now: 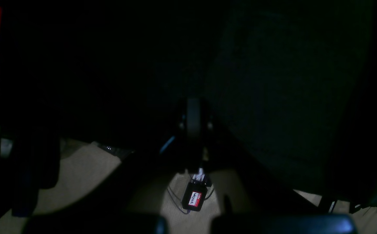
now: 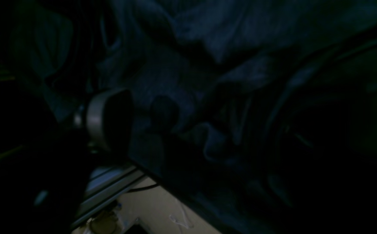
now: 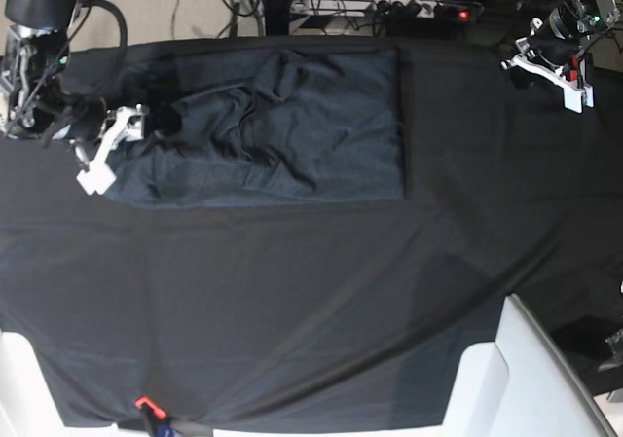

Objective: Fold the T-shirt properly
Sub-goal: 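Grasp the short end of the folded shirt with the right gripper, then lift the short end with the right gripper and fold it over the middle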

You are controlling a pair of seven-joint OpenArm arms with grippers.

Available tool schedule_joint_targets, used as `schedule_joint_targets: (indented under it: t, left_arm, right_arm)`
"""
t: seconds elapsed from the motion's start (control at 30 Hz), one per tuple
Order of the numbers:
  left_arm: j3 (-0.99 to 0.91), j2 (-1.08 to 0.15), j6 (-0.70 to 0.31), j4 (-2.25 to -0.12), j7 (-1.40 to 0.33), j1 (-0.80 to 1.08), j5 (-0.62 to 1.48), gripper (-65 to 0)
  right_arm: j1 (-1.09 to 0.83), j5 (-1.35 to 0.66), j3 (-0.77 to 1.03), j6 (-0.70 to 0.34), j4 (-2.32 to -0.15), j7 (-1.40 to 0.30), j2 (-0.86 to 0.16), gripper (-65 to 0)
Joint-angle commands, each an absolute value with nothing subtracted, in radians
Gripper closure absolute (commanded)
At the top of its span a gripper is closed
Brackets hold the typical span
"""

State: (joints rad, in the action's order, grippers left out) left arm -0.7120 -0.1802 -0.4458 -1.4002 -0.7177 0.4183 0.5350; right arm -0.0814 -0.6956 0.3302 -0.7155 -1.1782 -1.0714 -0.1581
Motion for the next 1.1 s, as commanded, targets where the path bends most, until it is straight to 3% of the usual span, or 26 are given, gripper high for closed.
schedule_joint_targets:
  t: [0.0, 0.13, 0.33, 0.4, 0.53, 0.73, 1.07]
  left_arm:
    - [-0.717, -0.193, -0.45, -1.411, -0.702, 0.42, 0.549, 0.0]
    - [-0.717, -0.193, -0.45, -1.411, -0.702, 0.42, 0.549, 0.0]
    - [-0.717, -0.193, -0.45, -1.411, -0.702, 0.42, 0.549, 0.0]
    - [-0.717, -0.193, -0.45, -1.411, -0.702, 0.42, 0.549, 0.0]
    - [-0.717, -0.193, -0.45, -1.411, -0.702, 0.42, 0.549, 0.0]
    - [-0.717, -0.193, -0.45, -1.411, -0.702, 0.42, 0.549, 0.0]
    - [-0.717, -0.193, -0.45, -1.411, -0.702, 0.42, 0.549, 0.0]
  right_arm:
    - [-0.104, -0.631, 0.321, -0.698, -1.168, -1.144, -0.154, -44.4]
    - [-0.104, -0.627, 0.321, -0.698, -1.164, -1.138, -0.148, -37.1]
    - [-0.097, -0.627, 0.32, -0.698, -1.162, -1.136, -0.147, -35.0]
    - [-0.096, -0.627, 0.32, -0.698, -1.162, -1.136, -0.147, -27.0]
    - [-0.073, -0.627, 0.321, -0.698, -1.161, -1.138, -0.143, -0.6]
    - [-0.044, -0.631, 0.323, -0.698, -1.184, -1.17, -0.117, -0.8]
    - [-0.101, -0.628, 0.289, -0.698, -1.59, -1.313, -0.025, -0.5]
